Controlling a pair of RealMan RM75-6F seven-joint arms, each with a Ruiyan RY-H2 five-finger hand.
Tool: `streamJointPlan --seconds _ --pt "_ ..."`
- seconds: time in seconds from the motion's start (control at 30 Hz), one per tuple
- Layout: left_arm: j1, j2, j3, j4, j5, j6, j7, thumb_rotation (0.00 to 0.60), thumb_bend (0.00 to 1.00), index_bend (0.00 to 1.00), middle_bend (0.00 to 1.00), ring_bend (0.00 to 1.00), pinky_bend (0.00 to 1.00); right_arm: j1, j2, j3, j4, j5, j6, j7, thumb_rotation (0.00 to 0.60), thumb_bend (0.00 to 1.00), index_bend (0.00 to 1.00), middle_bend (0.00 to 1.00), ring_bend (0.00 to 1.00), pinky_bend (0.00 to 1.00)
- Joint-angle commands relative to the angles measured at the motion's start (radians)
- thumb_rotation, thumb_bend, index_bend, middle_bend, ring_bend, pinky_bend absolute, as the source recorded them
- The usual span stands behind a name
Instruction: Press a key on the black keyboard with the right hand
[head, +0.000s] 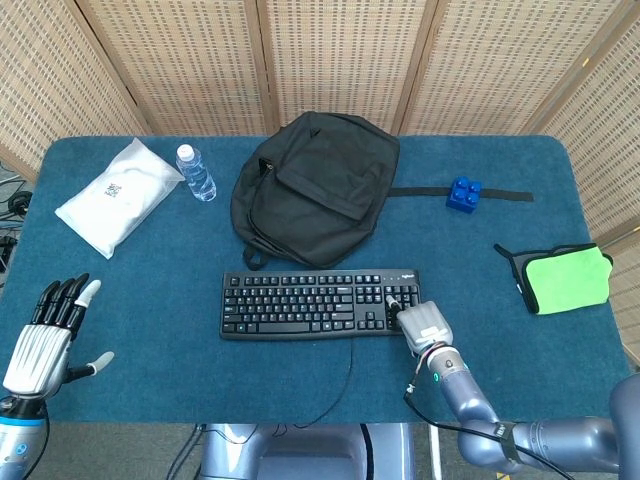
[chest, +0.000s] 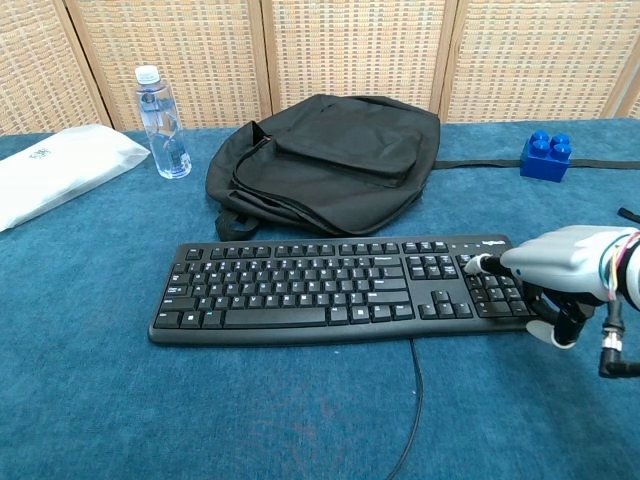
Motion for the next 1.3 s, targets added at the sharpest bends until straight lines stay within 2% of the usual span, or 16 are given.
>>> streamJointPlan --seconds 0.03,0.47,0.57,0.63,0.73,0.87,0.93,1.07,1.13,1.3 --pt "0.0 0.001 0.0 0.0 -0.001 0.0 -0.002 0.6 0.0 0.0 0.0 0.0 0.0 0.002 -0.002 -0.004 0.004 0.004 0.002 0.002 0.6 0.55 0.04 0.73 0.66 0.47" --pt "0.0 0.002 0.0 -0.002 0.002 0.004 -0.003 0.6 0.0 0.0 0.0 0.0 0.0 0.016 0.037 0.001 -0.057 -0.014 0.058 -0.005 0.6 0.55 0.04 0.73 0.66 0.48" --pt "0.001 0.004 0.0 -0.003 0.002 0.007 -0.005 0.6 0.0 0.0 0.0 0.0 0.0 0.012 0.071 0.001 -0.103 -0.044 0.095 -0.006 0.6 0.55 0.04 0.72 0.66 0.48" --pt "0.002 0.005 -0.001 -0.003 0.0 0.008 -0.008 0.6 0.0 0.0 0.0 0.0 0.0 -0.001 0.106 0.001 -0.143 -0.092 0.124 0.013 0.6 0.55 0.04 0.68 0.63 0.48" --pt "0.003 0.008 -0.002 -0.004 -0.002 0.011 -0.013 0.6 0.0 0.0 0.0 0.0 0.0 -0.05 0.172 -0.01 -0.198 -0.215 0.174 0.086 0.6 0.54 0.04 0.59 0.52 0.48" --pt "0.004 0.01 -0.002 -0.006 -0.001 0.013 -0.015 0.6 0.0 0.0 0.0 0.0 0.0 -0.158 0.262 -0.064 -0.227 -0.452 0.26 0.235 0.6 0.53 0.04 0.43 0.36 0.46" --pt "0.003 0.009 -0.001 -0.006 0.0 0.012 -0.013 0.6 0.0 0.0 0.0 0.0 0.0 -0.207 0.289 -0.094 -0.224 -0.545 0.295 0.307 0.6 0.52 0.02 0.3 0.23 0.4" --pt "0.003 0.008 -0.001 -0.007 0.002 0.013 -0.008 0.6 0.0 0.0 0.0 0.0 0.0 -0.317 0.328 -0.165 -0.175 -0.75 0.38 0.464 0.6 0.46 0.0 0.11 0.04 0.28" --pt "0.003 0.006 -0.002 -0.005 -0.002 0.012 -0.005 0.6 0.0 0.0 0.0 0.0 0.0 -0.373 0.333 -0.195 -0.125 -0.849 0.436 0.541 0.6 0.42 0.0 0.02 0.0 0.2" --pt "0.004 0.004 -0.004 -0.005 -0.008 0.011 0.0 0.6 0.0 0.0 0.0 0.0 0.0 -0.478 0.323 -0.23 -0.003 -0.993 0.55 0.666 0.6 0.35 0.0 0.0 0.0 0.1"
